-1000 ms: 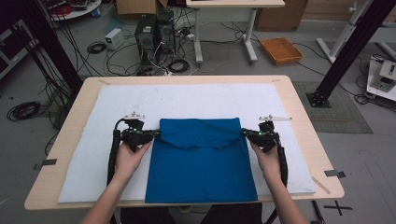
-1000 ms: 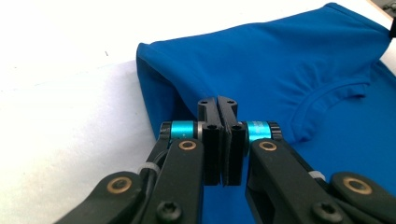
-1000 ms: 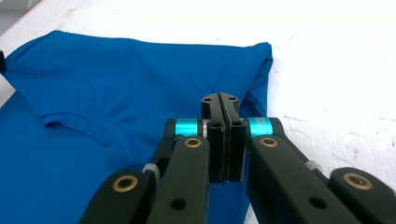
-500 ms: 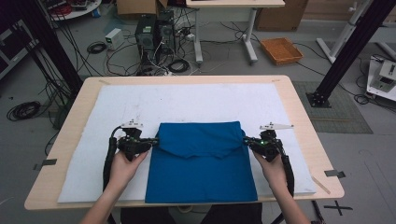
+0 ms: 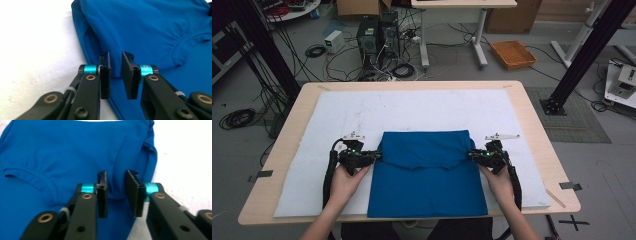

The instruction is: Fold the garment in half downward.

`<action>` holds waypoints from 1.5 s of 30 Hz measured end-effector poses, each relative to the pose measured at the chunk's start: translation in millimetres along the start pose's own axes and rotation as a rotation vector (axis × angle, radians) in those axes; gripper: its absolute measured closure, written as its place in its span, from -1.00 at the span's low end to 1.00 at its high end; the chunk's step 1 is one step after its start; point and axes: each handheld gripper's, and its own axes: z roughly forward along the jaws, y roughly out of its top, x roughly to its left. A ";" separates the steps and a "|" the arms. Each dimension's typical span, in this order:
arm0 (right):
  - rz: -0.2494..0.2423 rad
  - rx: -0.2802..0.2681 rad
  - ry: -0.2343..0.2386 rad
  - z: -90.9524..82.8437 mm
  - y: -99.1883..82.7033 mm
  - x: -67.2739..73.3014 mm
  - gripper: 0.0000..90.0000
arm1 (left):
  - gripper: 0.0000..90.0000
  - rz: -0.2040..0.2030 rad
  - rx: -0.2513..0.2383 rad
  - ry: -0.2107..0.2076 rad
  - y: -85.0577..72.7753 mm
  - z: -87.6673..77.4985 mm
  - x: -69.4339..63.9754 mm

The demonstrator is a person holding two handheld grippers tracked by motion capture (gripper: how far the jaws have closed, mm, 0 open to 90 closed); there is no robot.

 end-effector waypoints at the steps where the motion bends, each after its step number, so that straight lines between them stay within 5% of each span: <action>1: 0.001 0.003 0.001 0.4 0.3 0.6 0.71 | 0.68 0.006 0.000 0.008 0.2 2.0 -0.7; 15: -0.013 0.000 0.008 -1.3 -0.1 1.8 0.86 | 0.52 0.050 0.014 0.073 3.3 10.7 -8.2; 22: -0.018 -0.011 0.007 -3.6 0.1 3.2 0.89 | 0.95 0.091 0.007 0.071 3.2 7.7 -15.4; 33: -0.013 -0.029 0.043 -21.1 -2.7 6.0 0.91 | 0.96 0.031 -0.074 -0.105 2.7 -25.3 -16.7; 45: -0.051 -0.023 0.130 -71.0 -38.3 37.3 0.91 | 0.96 0.005 -0.026 -0.266 -37.8 -69.1 -37.7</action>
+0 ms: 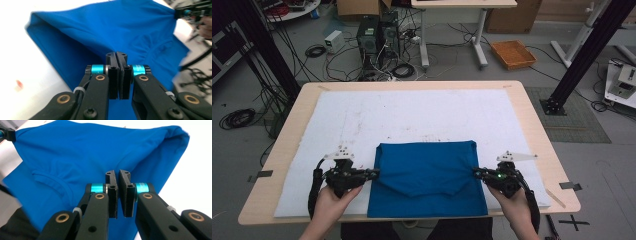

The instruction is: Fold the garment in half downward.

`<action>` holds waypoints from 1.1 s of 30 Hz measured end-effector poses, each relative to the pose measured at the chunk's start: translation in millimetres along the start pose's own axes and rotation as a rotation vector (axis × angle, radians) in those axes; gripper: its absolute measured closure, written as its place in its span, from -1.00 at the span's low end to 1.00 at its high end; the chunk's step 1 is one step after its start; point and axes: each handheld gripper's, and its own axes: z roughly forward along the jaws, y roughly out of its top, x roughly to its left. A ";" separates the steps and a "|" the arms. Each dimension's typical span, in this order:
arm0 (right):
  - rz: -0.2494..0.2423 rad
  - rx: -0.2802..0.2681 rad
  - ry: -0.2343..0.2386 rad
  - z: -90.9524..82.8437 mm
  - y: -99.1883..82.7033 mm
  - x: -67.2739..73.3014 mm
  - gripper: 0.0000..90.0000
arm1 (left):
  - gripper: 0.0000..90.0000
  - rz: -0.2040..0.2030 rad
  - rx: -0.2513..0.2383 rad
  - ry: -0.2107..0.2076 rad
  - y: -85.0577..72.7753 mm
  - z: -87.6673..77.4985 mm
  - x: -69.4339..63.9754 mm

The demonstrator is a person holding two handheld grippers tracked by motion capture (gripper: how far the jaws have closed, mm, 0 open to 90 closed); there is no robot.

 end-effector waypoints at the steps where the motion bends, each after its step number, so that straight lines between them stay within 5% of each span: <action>1: -0.004 0.002 0.000 -3.7 -3.9 3.4 0.91 | 0.96 0.000 0.007 -0.015 -4.0 -3.3 -2.1; 7: -0.019 0.009 0.018 -20.5 -25.8 19.4 0.91 | 0.96 -0.008 0.030 -0.034 -25.2 -13.9 -13.8; 16: -0.042 0.047 0.007 -21.4 -44.8 24.0 0.91 | 0.95 0.033 0.081 0.029 -41.8 -8.5 -16.2; 19: -0.056 0.045 0.000 -20.5 -45.8 21.5 0.59 | 0.52 0.056 0.076 0.096 -41.0 -7.5 -13.8; 22: -0.055 0.028 -0.035 -21.1 -38.3 15.0 0.43 | 0.24 0.061 0.020 0.156 -31.1 -10.8 -5.4; 26: -0.040 -0.023 -0.098 -17.6 -16.3 -1.4 0.27 | 0.11 0.079 -0.055 0.227 -6.8 -10.1 10.6; 30: -0.012 -0.064 -0.152 -2.6 10.7 -26.1 0.21 | -0.08 0.085 -0.122 0.261 19.1 3.9 31.2; 33: 0.025 -0.062 -0.181 15.5 26.4 -44.9 0.17 | -0.08 0.077 -0.123 0.306 32.6 20.4 48.2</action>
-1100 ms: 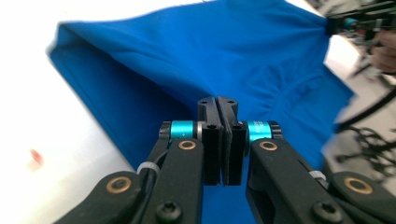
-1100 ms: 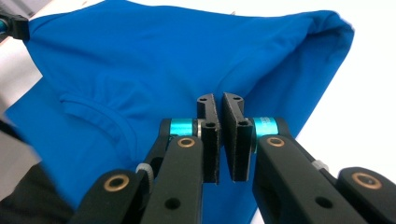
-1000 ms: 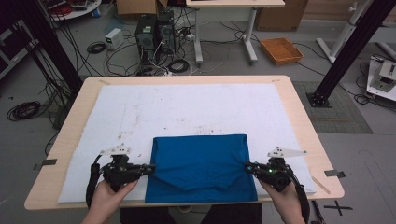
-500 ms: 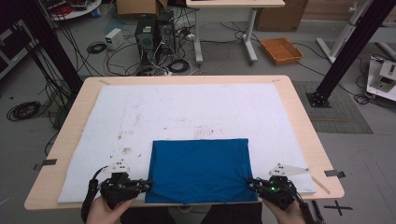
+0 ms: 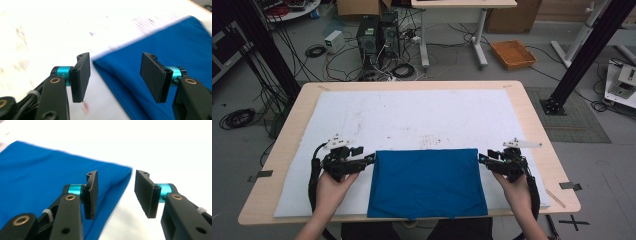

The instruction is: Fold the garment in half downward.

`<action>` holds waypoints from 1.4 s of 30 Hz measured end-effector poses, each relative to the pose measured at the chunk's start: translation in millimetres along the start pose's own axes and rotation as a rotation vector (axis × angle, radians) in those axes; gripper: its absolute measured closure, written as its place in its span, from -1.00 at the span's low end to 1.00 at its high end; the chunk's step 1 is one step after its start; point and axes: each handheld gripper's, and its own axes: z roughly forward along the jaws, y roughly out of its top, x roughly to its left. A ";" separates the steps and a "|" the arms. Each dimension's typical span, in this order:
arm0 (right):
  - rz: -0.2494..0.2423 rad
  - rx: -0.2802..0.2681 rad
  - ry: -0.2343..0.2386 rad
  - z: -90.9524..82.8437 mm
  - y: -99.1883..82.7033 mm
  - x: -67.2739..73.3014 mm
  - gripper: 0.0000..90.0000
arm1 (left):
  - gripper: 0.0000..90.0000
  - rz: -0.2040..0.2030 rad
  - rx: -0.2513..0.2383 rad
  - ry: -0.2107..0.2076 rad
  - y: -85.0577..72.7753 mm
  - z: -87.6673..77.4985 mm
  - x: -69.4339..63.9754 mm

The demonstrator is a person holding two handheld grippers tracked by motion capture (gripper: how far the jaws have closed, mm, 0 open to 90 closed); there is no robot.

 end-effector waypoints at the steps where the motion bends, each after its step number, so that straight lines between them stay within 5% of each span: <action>1: 0.011 0.001 -0.015 6.9 3.8 -3.6 0.16 | -0.08 0.008 0.008 0.017 2.0 7.6 2.0; 8: 0.037 0.035 -0.059 41.2 15.1 -11.3 0.22 | -0.07 0.056 0.059 0.086 3.4 39.5 2.7; 12: 0.031 0.065 -0.064 49.8 12.4 -11.3 0.41 | 0.01 0.050 0.101 0.084 0.1 45.2 1.6; 15: 0.005 0.089 -0.056 53.8 10.1 -9.4 0.62 | 0.12 0.028 0.122 0.077 -2.2 46.8 1.9; 18: -0.032 0.100 -0.053 55.3 7.8 -6.9 0.76 | 0.45 0.039 0.140 0.075 -4.7 48.2 -0.1; 23: -0.048 0.093 -0.054 53.2 6.6 -7.7 0.91 | 0.87 0.053 0.130 0.059 -5.3 49.2 -3.1; 32: -0.098 0.071 -0.068 58.2 17.8 -13.1 0.95 | 0.91 0.044 0.086 0.044 5.1 51.3 5.7; 42: -0.126 0.052 -0.104 73.6 51.9 -23.0 0.95 | 0.91 0.037 0.044 0.085 25.0 73.3 19.7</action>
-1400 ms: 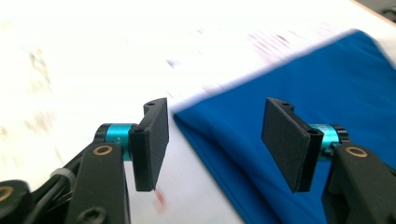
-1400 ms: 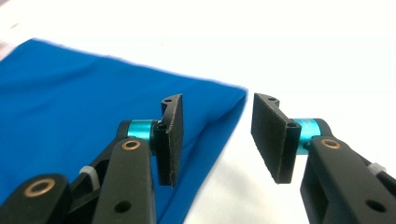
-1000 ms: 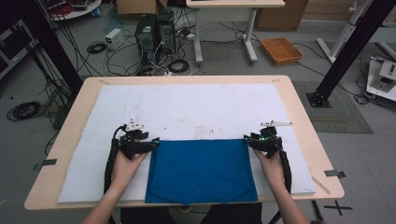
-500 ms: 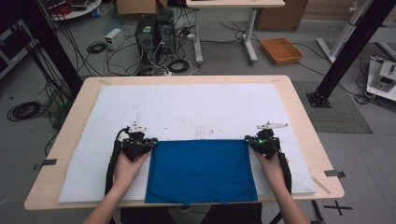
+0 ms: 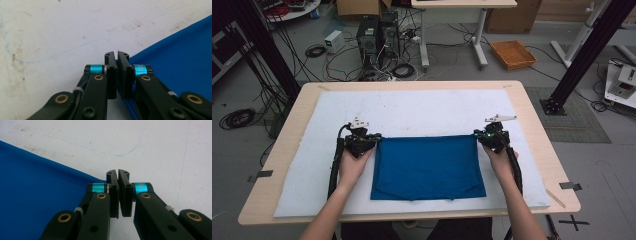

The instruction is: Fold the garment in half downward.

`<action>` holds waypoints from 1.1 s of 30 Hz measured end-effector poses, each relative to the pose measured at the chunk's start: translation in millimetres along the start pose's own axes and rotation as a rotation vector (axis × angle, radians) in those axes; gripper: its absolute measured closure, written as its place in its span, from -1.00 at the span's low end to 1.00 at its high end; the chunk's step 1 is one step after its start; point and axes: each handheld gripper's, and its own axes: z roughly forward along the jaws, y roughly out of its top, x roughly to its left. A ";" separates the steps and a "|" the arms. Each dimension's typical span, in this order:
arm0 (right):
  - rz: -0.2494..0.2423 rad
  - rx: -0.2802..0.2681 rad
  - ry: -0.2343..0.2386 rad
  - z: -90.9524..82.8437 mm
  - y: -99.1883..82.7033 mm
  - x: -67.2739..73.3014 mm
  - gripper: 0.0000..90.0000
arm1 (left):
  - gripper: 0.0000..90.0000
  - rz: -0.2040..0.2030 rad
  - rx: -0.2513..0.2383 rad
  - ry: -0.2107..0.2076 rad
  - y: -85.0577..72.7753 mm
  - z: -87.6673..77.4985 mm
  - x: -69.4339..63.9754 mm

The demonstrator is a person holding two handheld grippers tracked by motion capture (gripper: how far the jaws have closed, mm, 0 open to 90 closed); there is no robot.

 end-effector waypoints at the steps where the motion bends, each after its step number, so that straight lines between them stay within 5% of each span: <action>1: -0.004 0.003 -0.003 1.7 1.5 -0.8 0.95 | 0.91 0.003 0.002 0.003 0.8 1.9 0.7; 10: -0.031 0.010 -0.019 8.3 2.5 -3.0 0.88 | 0.90 0.006 -0.016 0.006 2.3 5.3 2.1; 14: -0.034 -0.006 -0.022 5.1 2.3 -1.9 0.67 | 0.52 0.041 -0.046 0.028 5.4 -2.8 -1.0; 21: -0.064 -0.072 0.007 -20.9 -5.2 5.6 0.27 | -0.06 0.103 -0.113 -0.043 9.4 -42.1 -1.5; 27: -0.080 -0.132 0.019 -47.2 -14.7 10.8 0.14 | -0.07 0.130 -0.126 -0.067 -3.8 -72.7 -5.2; 33: -0.086 -0.185 0.028 -71.0 -29.6 13.0 0.11 | -0.07 0.122 -0.218 -0.173 -26.6 -90.7 2.4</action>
